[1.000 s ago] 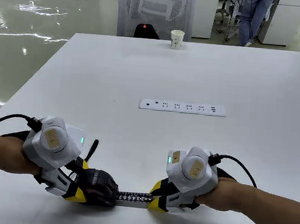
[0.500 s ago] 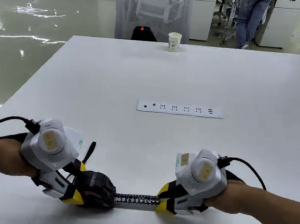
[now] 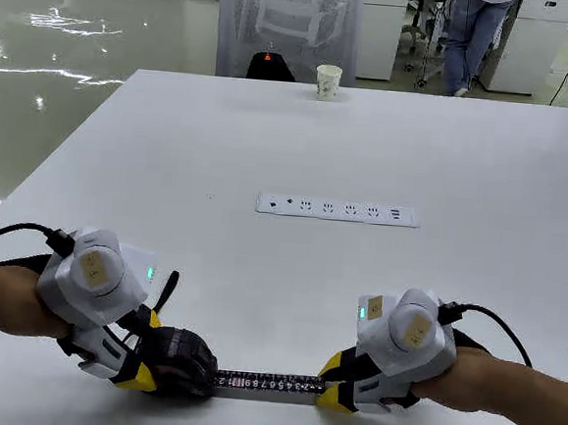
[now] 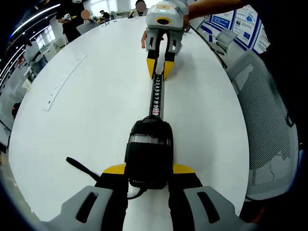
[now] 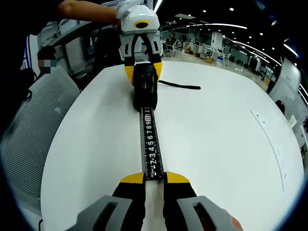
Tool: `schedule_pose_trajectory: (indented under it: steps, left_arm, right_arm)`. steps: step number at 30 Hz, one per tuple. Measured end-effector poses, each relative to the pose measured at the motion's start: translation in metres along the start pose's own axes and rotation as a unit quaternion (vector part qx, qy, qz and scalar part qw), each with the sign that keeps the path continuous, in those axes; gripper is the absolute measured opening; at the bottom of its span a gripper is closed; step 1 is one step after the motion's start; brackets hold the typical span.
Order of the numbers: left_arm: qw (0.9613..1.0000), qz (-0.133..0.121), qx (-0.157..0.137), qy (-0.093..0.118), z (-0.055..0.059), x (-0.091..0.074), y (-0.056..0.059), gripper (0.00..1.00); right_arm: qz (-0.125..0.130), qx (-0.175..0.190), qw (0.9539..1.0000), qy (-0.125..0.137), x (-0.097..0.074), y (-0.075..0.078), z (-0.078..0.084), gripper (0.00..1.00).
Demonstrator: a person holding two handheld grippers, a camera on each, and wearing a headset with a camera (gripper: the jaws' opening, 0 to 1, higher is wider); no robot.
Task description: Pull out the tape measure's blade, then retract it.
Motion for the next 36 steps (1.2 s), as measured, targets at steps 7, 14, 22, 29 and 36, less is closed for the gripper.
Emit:
schedule_pose_trajectory:
  steps: [7,14,22,29,36]
  left_arm:
    - [1.0000,-0.001,0.001,-0.003,0.000,0.000,0.000,0.26]
    - [1.0000,0.000,0.000,-0.004,0.000,0.000,0.000,0.26]
    - [1.0000,0.000,0.000,-0.006,0.000,0.000,0.000,0.26]
    - [1.0000,0.001,-0.001,-0.007,0.004,0.004,-0.004,0.26]
    - [1.0000,0.001,-0.001,-0.007,0.004,0.005,-0.007,0.26]
  right_arm:
    - [0.006,0.003,1.0000,-0.005,-0.007,0.001,0.012,0.09]
    - [0.009,0.012,0.9999,-0.008,-0.015,0.002,0.027,0.09]
    - [0.015,0.014,0.9997,-0.016,-0.023,0.001,0.041,0.09]
    - [0.021,0.020,0.9993,-0.025,-0.032,0.002,0.055,0.09]
    - [0.025,0.026,0.9988,-0.034,-0.039,0.002,0.067,0.09]
Point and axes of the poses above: the centre of the closed fingertips' face, and the gripper's own axes: x roughly forward along the fingers, y roughly to its right, z roughly out of its underside, the point moved 6 cm from there along -x, roughly backward along the fingers, and after that the axes turned 13 degrees about -y, right-handed, at the moved point
